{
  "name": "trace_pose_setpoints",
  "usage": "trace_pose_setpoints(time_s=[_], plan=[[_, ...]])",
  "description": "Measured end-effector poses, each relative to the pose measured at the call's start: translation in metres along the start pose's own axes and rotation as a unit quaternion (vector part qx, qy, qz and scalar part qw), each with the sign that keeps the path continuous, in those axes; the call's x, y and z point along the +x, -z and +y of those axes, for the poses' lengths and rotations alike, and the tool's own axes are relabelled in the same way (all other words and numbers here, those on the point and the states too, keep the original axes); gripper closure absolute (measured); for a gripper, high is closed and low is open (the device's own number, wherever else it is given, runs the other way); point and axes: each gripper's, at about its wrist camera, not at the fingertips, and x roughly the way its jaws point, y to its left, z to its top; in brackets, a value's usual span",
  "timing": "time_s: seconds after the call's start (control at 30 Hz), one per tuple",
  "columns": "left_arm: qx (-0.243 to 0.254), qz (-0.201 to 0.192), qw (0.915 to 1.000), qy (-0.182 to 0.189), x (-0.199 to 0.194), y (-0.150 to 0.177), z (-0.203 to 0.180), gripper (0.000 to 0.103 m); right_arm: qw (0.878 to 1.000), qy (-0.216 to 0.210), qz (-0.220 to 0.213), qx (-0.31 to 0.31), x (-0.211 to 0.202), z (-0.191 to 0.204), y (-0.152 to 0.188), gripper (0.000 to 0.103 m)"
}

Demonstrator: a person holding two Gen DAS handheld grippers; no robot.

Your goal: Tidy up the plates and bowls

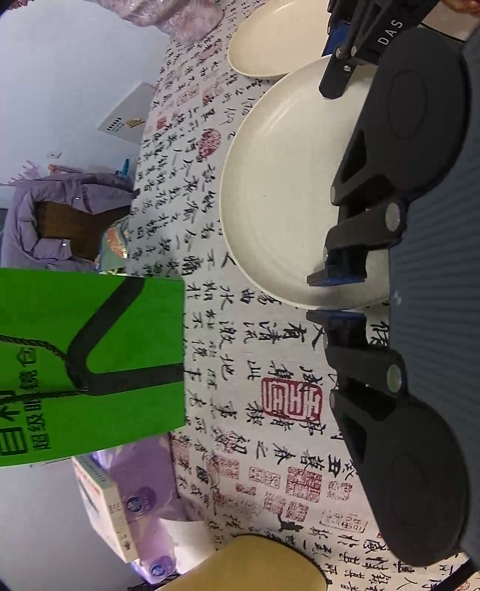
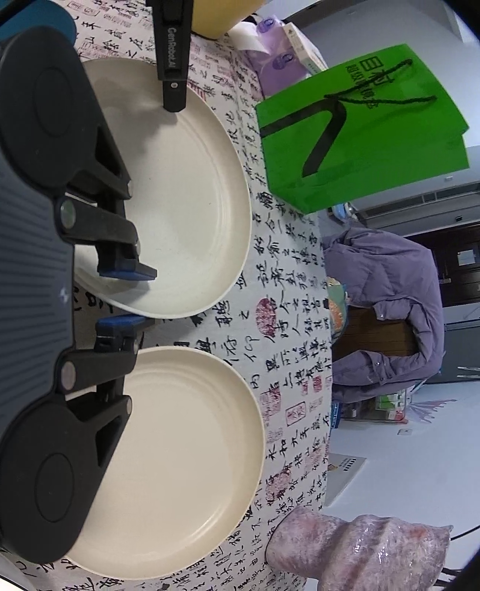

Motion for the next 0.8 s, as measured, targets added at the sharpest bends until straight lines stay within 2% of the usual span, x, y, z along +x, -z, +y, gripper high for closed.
trace_pose_setpoints(time_s=[0.4,0.8], plan=[[-0.016,-0.064,0.9976,-0.019,-0.046,0.0,-0.01,0.09,0.998,-0.031,-0.045,0.018,-0.032,-0.008,-0.008,0.085],[-0.031,-0.088,0.9955,-0.019,-0.078,0.006,-0.009,0.09,0.994,-0.044,-0.1,0.007,-0.077,-0.006,-0.011,0.085]])
